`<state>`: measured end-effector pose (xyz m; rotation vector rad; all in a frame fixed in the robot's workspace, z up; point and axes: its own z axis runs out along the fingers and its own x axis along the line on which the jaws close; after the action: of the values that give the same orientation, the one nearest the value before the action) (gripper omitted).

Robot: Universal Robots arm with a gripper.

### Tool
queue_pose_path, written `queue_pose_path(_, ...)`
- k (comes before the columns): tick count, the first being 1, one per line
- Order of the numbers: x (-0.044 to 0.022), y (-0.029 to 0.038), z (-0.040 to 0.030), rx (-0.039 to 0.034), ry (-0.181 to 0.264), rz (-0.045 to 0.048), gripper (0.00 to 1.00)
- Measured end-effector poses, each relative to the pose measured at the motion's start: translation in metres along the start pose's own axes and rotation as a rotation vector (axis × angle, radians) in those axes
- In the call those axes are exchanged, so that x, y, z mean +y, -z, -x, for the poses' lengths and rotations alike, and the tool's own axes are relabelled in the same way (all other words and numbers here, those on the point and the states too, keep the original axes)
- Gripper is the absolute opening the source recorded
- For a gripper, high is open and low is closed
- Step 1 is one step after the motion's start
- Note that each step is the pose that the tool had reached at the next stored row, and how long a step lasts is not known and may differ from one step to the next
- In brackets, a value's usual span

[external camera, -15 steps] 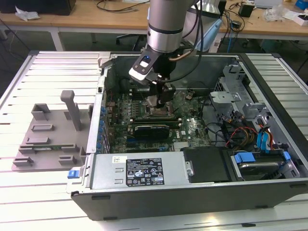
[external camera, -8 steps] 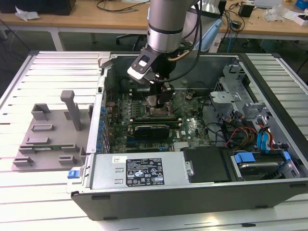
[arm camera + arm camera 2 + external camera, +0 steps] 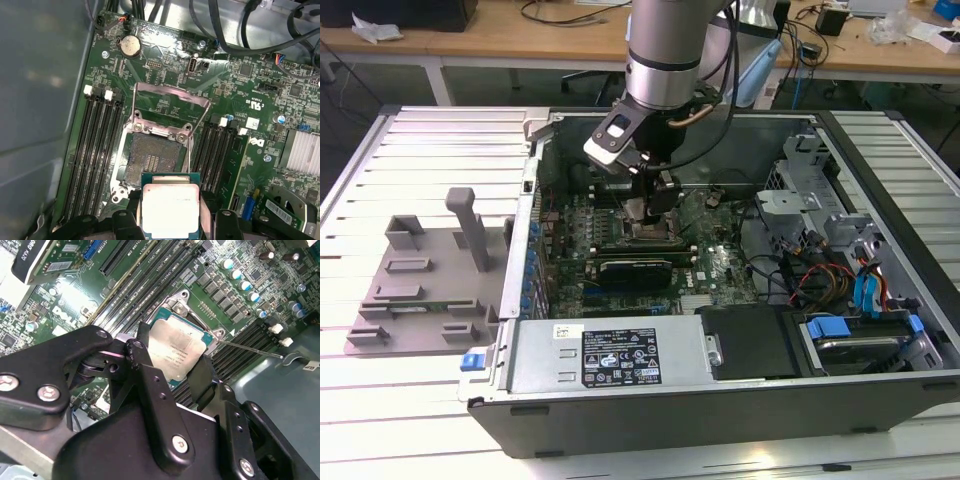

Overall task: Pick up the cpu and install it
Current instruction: 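Place the cpu into insertion slot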

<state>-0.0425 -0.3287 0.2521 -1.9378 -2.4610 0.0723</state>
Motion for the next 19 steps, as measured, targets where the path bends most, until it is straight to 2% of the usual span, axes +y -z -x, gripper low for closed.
queue_pose_path(19, 0.0, 0.0, 0.0, 0.0041, -0.099, -0.0022, 0.55)
